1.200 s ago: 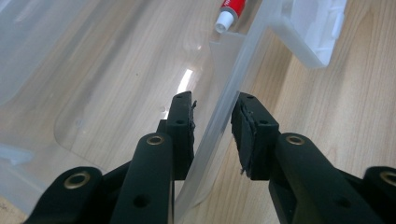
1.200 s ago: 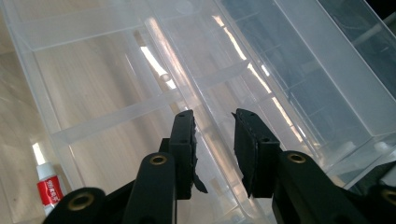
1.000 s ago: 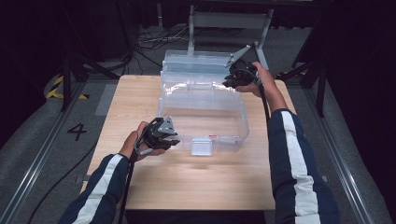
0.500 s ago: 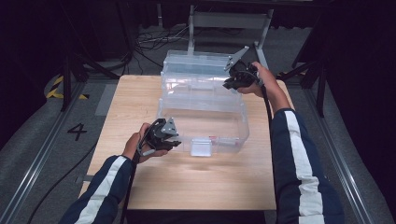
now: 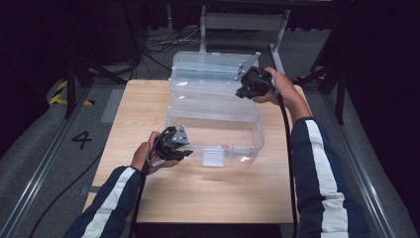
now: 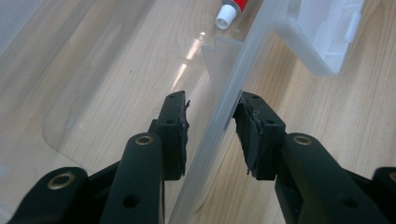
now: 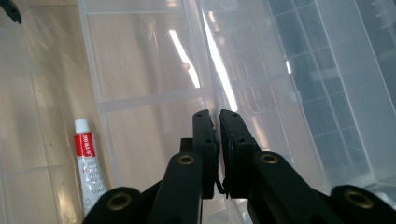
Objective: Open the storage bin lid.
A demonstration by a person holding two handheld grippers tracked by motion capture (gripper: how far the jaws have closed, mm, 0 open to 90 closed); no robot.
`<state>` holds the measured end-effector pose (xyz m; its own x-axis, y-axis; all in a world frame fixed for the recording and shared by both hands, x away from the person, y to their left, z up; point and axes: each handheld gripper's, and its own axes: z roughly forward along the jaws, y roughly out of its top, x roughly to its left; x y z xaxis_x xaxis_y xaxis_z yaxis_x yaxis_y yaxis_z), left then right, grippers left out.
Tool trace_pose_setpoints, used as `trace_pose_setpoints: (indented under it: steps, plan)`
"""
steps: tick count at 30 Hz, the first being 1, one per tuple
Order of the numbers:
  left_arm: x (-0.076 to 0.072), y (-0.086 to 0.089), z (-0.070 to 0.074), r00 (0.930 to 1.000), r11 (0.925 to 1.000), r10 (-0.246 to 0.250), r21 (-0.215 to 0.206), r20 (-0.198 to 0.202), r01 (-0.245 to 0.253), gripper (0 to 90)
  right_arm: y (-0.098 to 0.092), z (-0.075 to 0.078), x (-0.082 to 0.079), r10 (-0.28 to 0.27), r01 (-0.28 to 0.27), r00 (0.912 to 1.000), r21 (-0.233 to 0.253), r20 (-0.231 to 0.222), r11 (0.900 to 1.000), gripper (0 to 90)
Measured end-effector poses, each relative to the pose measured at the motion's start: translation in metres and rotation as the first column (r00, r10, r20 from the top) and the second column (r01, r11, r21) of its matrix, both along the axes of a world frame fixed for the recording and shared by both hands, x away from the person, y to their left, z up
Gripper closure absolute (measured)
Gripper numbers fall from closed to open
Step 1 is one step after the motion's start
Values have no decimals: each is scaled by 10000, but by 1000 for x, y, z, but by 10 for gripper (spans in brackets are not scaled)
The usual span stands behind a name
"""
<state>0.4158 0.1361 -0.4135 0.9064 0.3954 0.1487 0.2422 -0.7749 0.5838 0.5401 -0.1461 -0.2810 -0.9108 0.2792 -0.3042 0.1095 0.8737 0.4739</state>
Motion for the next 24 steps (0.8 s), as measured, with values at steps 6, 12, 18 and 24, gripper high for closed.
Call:
trace_pose_setpoints:
  steps: [6, 12, 18, 24]
  plan:
    - [0, 0, 0, 10000, 10000, 51, -6, 52, -51, 636, -1, 1, -9, 165, -165, 9999, 78, -28, 9998, 865]
    - [0, 0, 0, 9999, 10000, 0, 0, 105, 0, 636, -1, 1, -20, 239, -239, 9997, 12, 24, 9997, 866]
    - [0, 0, -1, 9999, 10000, -28, 2, 145, 28, 636, -1, 1, -27, 323, -323, 9995, -30, -32, 9995, 867]
    - [0, 0, -1, 9999, 10000, -47, 4, 143, 47, 637, 0, 1, -32, 365, -365, 9993, -136, -12, 9992, 866]
